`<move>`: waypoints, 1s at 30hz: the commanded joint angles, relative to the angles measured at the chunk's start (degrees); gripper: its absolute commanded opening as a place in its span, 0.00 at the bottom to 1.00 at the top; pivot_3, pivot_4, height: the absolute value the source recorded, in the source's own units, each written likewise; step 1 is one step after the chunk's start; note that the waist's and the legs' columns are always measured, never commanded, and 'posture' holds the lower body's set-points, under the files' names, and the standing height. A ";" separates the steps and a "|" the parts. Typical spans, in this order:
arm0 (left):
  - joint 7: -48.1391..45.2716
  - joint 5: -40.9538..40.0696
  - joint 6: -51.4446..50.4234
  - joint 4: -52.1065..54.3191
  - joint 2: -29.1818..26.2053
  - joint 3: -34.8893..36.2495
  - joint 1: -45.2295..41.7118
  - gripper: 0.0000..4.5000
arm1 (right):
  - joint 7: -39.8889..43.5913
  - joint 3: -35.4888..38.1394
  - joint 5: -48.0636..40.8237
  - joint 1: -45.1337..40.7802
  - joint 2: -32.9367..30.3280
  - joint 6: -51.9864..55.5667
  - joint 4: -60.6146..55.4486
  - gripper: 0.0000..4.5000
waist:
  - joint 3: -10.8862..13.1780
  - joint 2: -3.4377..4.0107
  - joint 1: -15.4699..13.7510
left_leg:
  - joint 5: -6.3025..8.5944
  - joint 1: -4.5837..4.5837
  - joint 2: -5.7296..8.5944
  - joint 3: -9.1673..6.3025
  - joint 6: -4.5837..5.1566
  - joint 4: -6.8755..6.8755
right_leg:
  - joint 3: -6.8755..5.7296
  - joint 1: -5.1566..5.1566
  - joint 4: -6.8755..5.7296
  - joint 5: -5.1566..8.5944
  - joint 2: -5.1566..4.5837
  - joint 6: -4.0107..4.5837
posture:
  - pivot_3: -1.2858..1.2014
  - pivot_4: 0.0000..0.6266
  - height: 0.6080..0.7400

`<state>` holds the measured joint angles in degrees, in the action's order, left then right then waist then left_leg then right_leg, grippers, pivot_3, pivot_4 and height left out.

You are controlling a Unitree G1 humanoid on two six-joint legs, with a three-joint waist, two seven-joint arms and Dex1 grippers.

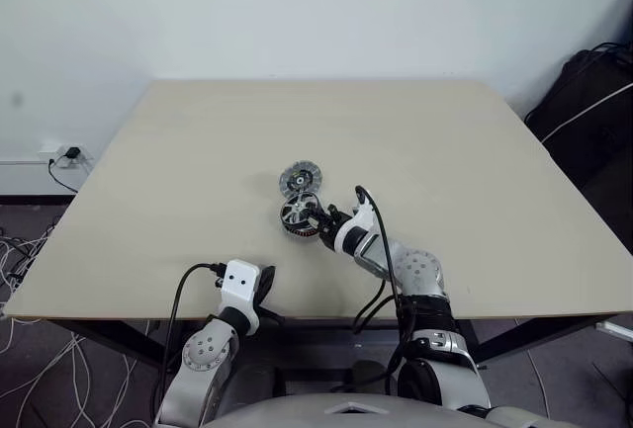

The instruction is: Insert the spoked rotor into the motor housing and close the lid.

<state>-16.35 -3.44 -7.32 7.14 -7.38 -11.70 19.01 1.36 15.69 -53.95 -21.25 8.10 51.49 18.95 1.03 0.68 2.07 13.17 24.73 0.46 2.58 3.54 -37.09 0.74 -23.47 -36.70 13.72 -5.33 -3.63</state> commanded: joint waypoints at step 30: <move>-0.11 -0.44 0.44 1.95 0.93 -0.28 -0.67 0.00 | -2.08 -18.25 20.96 5.71 -10.72 -2.64 -28.32 0.76 | 0.00 -0.01 -0.12 | -0.01 0.03 0.04 0.04 0.02 -0.04 | -0.01 -0.01 0.01 0.01 0.02 0.01 | 0.52 0.00 1.00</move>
<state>-16.32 -3.47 -8.18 7.82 -6.73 -11.94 18.87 -3.19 2.09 -38.49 -15.09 -0.78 54.83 -5.31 1.03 0.67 1.95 13.16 24.77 0.50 2.63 3.55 -37.15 0.73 -23.48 -36.70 13.73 -5.29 -3.63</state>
